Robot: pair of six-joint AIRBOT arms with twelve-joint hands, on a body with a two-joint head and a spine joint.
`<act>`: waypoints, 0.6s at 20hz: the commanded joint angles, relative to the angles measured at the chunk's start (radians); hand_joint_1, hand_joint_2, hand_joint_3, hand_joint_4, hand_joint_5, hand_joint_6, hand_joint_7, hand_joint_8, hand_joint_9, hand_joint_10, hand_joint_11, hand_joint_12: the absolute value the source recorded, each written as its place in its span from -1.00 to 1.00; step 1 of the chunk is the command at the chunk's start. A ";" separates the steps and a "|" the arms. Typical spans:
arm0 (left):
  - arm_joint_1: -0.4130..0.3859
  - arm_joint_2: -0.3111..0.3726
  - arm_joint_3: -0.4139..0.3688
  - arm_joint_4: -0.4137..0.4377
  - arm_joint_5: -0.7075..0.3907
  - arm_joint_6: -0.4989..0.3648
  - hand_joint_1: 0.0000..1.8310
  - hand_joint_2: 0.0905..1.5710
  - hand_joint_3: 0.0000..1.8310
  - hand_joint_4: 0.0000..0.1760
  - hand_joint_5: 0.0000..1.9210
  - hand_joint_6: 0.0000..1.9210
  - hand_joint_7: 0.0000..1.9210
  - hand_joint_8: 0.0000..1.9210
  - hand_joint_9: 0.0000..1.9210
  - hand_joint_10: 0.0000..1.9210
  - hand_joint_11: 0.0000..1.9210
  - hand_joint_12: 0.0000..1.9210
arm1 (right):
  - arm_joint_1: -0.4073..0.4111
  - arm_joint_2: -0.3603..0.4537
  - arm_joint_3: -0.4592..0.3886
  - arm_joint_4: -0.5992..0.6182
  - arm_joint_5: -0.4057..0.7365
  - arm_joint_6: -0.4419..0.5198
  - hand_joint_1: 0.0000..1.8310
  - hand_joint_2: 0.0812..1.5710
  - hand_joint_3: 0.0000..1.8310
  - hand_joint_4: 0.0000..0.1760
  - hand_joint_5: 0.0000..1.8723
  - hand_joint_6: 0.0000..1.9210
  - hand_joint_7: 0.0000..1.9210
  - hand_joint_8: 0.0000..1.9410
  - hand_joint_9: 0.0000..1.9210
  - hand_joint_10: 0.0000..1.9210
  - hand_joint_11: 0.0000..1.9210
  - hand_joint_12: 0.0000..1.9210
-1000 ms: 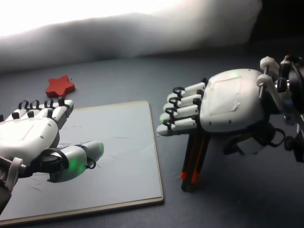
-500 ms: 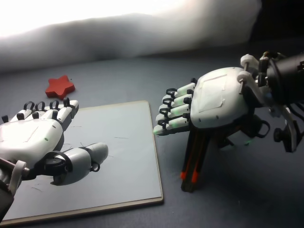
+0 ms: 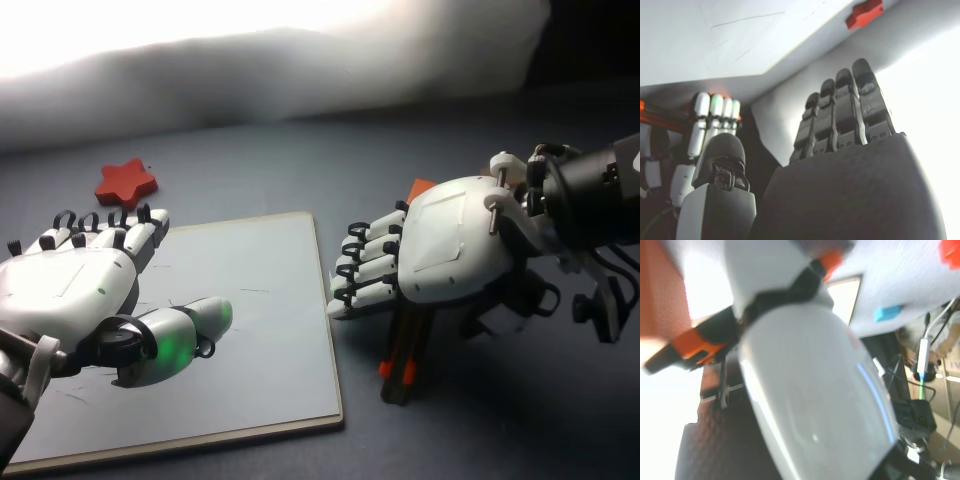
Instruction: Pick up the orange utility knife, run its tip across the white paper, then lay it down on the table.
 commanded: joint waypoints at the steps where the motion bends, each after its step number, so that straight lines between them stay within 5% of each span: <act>1: -0.008 0.001 0.005 0.064 -0.082 0.001 -1.00 0.58 -1.00 -1.00 -0.99 -1.00 -0.89 -1.00 -0.86 -0.99 -1.00 -0.63 | 0.004 0.000 0.003 0.017 -0.050 -0.001 0.25 0.37 -1.00 -1.00 -1.00 -1.00 -1.00 -1.00 -1.00 -1.00 -1.00 -1.00; 12: -0.007 -0.007 0.016 0.064 -0.083 0.001 -1.00 0.57 -1.00 -1.00 -0.97 -1.00 -0.89 -1.00 -0.86 -1.00 -1.00 -0.57 | -0.020 -0.039 0.036 0.018 -0.110 0.002 0.25 0.38 -1.00 -1.00 -1.00 -1.00 -1.00 -1.00 -1.00 -1.00 -1.00 -1.00</act>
